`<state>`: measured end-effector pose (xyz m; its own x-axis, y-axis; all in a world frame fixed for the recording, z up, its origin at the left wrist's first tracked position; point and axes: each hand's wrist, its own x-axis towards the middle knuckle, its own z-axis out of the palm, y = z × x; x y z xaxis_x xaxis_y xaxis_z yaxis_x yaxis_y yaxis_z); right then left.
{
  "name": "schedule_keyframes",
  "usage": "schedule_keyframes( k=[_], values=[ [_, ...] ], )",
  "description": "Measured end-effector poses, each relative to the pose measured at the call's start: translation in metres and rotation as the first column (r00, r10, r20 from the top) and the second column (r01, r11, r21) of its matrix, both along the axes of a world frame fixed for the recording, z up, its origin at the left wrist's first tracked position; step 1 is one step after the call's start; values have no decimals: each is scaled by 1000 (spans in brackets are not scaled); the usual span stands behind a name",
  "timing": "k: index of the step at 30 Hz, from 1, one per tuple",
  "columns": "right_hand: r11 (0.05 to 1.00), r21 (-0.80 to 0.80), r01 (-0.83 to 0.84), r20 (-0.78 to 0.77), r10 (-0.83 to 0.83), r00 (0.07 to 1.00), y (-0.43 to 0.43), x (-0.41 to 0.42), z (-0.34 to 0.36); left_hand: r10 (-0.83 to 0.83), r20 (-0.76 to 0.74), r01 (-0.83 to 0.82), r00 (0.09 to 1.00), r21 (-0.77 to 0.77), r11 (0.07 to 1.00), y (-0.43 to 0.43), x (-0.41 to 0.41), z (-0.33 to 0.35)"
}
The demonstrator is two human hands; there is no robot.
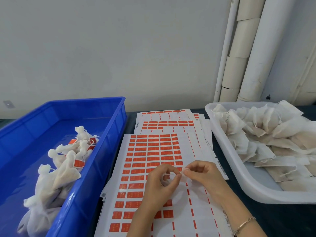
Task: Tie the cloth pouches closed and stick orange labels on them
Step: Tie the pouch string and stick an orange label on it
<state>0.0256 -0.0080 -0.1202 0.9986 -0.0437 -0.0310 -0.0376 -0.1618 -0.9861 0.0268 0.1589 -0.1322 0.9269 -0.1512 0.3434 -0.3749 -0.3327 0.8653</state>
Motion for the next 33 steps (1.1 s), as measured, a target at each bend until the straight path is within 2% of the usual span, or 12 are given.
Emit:
schedule_keyframes(
  k=[11,17,19,22,24,26,28,33],
  values=[
    [999,12,-45,-24,45,999,-1,-2,2,12,-48,-11,999,16,1000,0,1,0],
    [995,77,-61,-16,62,998,0,-3,5,40,-84,-40,996,1,999,-2,0,0],
    [990,127,-62,-30,67,997,1,-1,6,56,-89,-58,994,-9,998,-2,1,0],
    [951,309,0,-31,10,999,-2,0,10,95,-90,-99,991,-34,995,-1,1,1],
    [979,200,29,42,-38,998,-3,1,10,117,-87,-121,989,-49,991,-1,1,2],
    [998,60,3,78,-7,997,0,0,8,125,-80,-131,989,-73,989,-1,2,1],
    [999,20,-26,93,24,995,4,0,5,124,-77,-131,989,-98,986,-1,3,-1],
    [1000,-18,17,117,-14,993,5,1,-3,96,-62,-102,993,-96,990,0,3,-3]
  ],
)
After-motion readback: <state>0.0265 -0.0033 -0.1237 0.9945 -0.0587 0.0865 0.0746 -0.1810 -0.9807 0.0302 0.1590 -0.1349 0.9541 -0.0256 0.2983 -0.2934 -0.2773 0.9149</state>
